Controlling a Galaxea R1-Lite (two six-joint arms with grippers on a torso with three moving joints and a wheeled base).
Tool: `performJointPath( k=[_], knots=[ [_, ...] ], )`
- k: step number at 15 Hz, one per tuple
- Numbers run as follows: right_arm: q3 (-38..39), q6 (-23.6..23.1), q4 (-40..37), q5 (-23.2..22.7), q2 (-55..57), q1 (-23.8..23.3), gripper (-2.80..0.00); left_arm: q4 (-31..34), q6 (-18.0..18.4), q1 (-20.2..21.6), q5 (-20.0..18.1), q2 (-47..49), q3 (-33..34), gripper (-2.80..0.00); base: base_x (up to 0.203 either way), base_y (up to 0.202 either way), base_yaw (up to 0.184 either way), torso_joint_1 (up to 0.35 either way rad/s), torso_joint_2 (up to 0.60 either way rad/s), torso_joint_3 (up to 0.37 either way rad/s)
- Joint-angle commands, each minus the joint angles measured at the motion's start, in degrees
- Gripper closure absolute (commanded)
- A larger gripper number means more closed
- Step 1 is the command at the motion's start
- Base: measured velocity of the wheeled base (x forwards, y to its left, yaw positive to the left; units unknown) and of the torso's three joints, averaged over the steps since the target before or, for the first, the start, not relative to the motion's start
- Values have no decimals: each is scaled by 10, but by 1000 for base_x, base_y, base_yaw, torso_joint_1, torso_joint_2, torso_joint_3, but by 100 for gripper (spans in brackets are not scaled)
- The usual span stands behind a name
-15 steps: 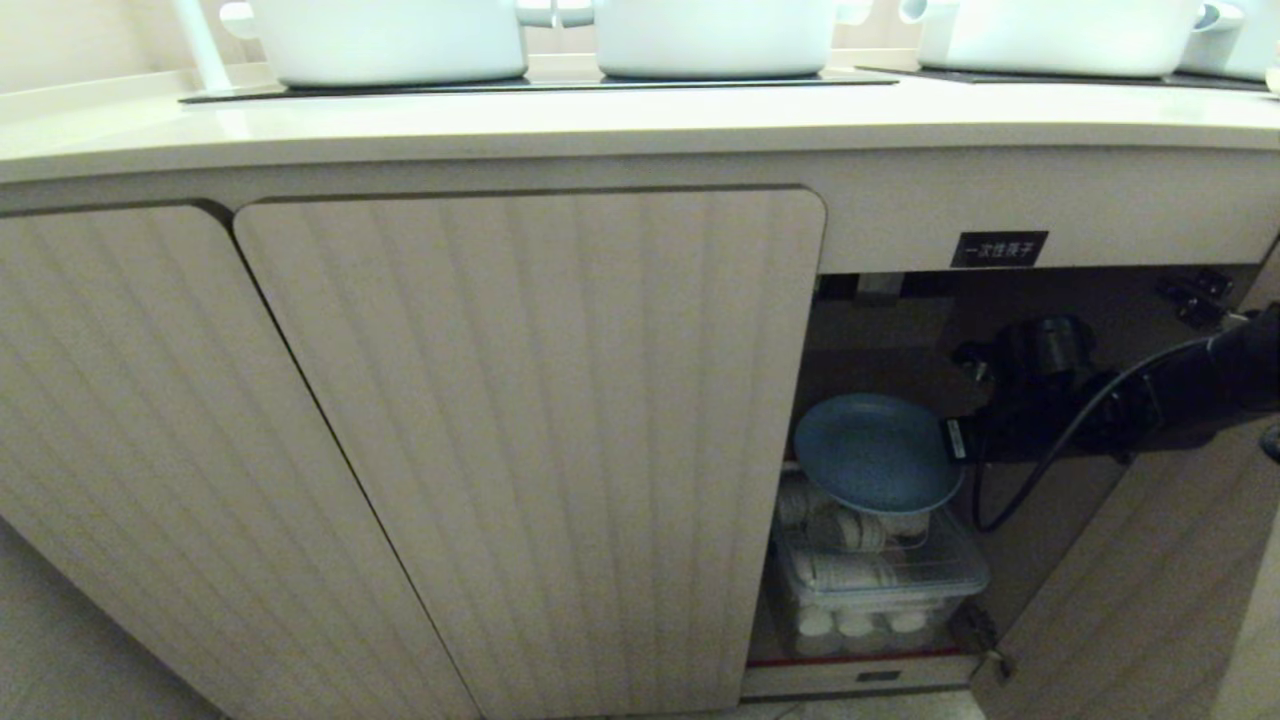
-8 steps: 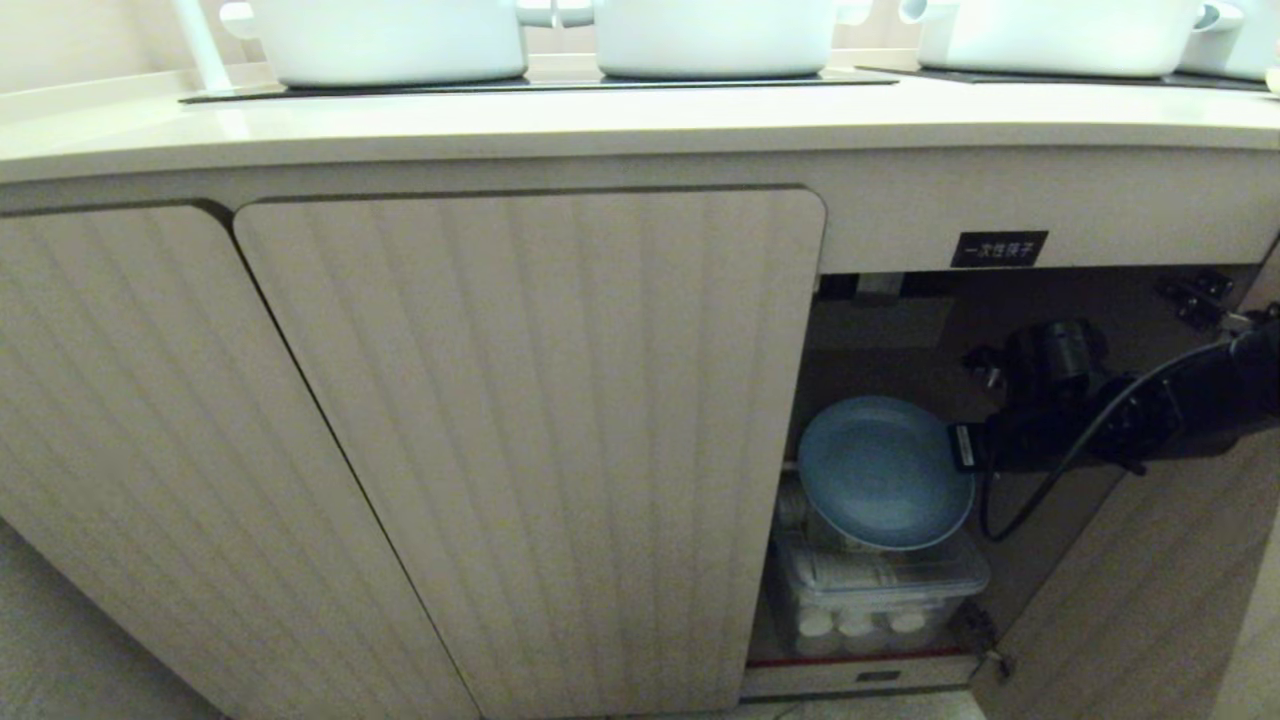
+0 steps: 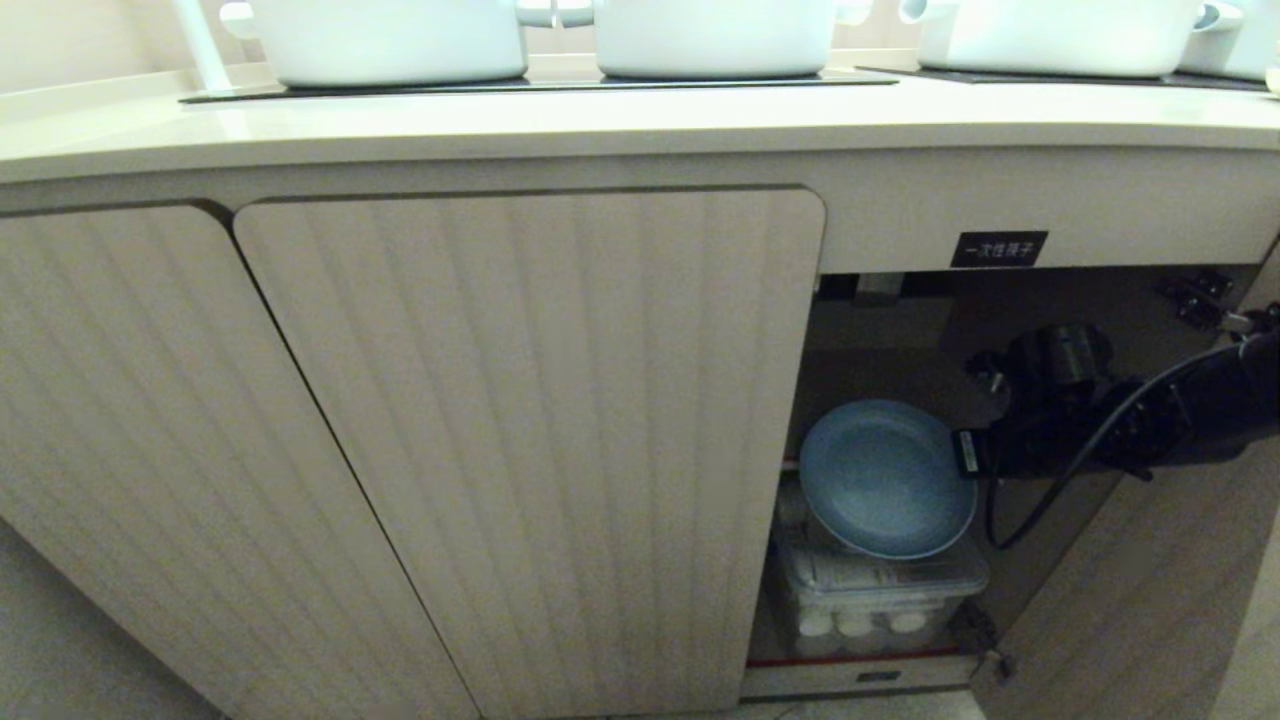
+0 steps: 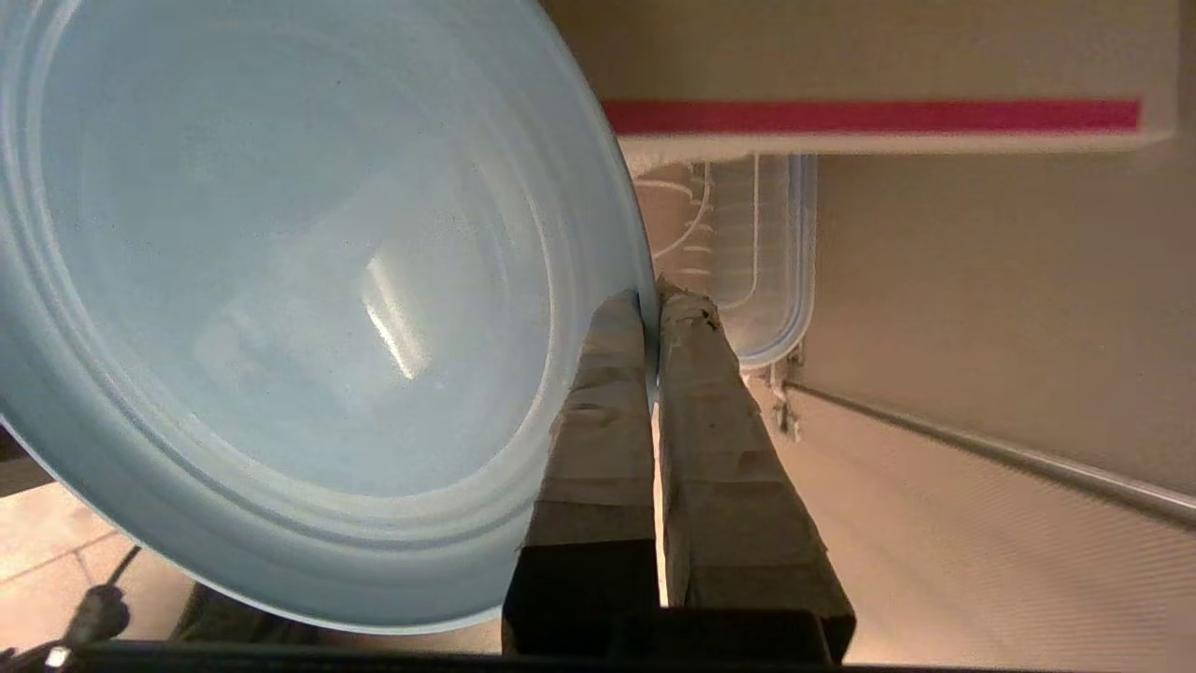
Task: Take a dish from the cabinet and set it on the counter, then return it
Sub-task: Take the plate from the cabinet
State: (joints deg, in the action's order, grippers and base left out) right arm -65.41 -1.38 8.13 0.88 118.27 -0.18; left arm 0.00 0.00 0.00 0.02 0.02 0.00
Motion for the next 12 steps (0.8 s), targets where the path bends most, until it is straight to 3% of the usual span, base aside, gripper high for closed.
performJointPath(
  k=[1, 12],
  knots=[
    [4, 12, -2, 0, 0, 1, 0, 0, 0, 0, 0, 0, 0, 0, 0, 0, 0, 0, 0, 0],
    [10, 92, -39, -1, 0, 3, 0, 0, 0, 0, 0, 0, 0, 0, 0, 0, 0, 0, 0, 0]
  ],
)
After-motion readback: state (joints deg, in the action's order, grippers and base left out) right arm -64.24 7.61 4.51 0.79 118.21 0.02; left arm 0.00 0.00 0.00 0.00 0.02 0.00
